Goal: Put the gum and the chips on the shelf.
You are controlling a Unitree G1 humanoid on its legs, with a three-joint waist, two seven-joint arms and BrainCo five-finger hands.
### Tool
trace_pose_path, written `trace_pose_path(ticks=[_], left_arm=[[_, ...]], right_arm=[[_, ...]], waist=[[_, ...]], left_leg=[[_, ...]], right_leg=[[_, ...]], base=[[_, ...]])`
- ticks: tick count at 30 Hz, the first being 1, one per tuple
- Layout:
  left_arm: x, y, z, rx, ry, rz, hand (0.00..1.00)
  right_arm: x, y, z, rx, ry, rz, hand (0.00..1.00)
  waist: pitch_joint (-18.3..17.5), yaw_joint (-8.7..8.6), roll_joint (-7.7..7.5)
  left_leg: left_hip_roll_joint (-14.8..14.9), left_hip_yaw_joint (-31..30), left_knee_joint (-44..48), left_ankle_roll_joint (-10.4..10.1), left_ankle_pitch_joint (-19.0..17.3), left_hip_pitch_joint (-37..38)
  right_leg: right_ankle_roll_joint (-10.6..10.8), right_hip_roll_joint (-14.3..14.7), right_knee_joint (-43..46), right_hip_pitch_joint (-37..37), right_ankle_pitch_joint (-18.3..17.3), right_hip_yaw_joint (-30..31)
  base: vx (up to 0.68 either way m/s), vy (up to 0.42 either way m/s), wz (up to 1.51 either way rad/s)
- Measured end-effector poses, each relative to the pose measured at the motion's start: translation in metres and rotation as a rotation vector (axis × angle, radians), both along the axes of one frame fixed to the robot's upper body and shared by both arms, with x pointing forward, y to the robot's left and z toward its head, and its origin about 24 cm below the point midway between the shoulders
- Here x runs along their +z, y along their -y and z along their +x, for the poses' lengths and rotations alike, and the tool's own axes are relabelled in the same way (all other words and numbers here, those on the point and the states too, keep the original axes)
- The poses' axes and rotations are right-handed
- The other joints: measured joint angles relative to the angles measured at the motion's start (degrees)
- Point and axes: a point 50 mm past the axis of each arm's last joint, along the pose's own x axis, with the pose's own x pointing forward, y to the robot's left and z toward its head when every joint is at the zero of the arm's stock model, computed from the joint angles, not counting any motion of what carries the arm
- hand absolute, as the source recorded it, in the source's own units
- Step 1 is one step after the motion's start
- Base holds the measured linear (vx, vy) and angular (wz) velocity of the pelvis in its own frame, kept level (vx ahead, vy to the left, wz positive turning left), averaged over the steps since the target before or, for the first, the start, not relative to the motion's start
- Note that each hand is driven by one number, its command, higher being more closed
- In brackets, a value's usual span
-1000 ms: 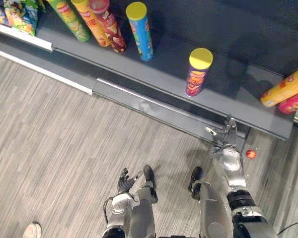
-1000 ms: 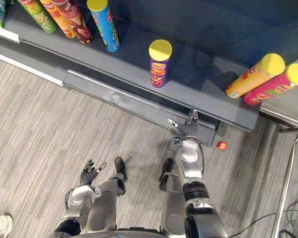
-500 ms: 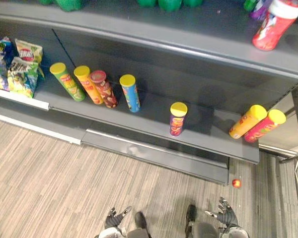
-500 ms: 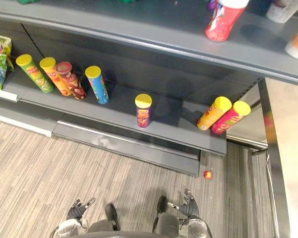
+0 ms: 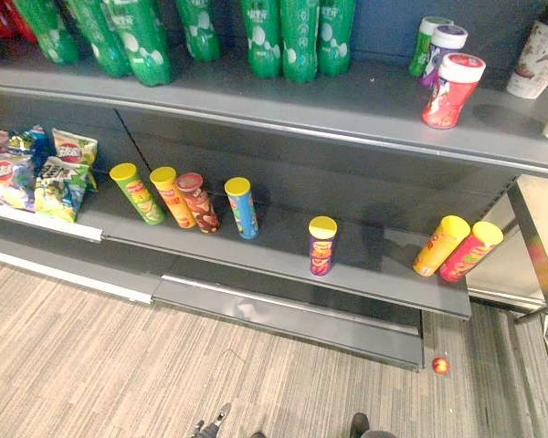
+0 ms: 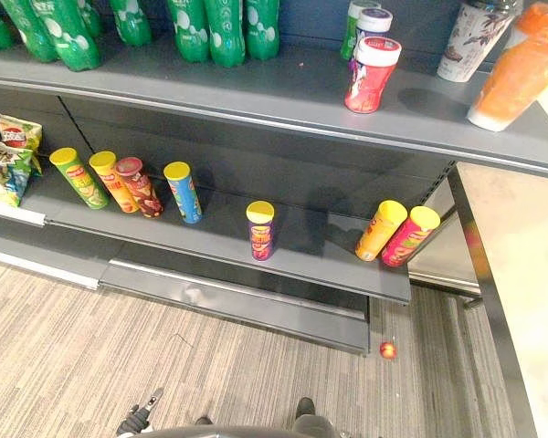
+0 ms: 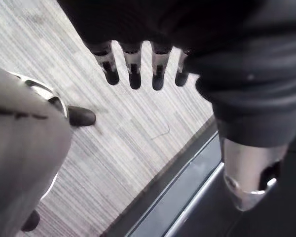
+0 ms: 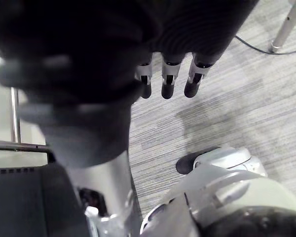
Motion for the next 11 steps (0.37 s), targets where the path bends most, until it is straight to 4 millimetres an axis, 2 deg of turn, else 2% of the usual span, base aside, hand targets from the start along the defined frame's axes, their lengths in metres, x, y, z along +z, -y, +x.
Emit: trace_pose_path(ticks=[5,11], left_arm=[[-0.0022,0.0049,-0.0036,-0.025,-0.02,-0.018,0.0],[-0.0026,0.007,-0.003,-0.059,-0.023,-0.023,0.0]], right_arm=[[-0.0009,0.0005,-0.0046,-0.064,-0.005,0.014,0.0],[-0.0024,-0.0034,-0.0064,-0.08,-0.014,0.03,0.0]], waist=[[-1.3,0.06,0.84],[-1.6,0.02,0.55]], left_leg=[[0.0,-0.5,0.0,0.0,0.0,0.2],[0.0,-1.4,0.0,0.0,0.0,0.3]], right_leg=[[0.0,0.0,-0.3,0.6,0.0,-0.6],[0.1,0.0,-0.9,1.6,0.0,-1.4]], base=[[0.0,-0.011,0.04],[0.02,-0.01,0.07]])
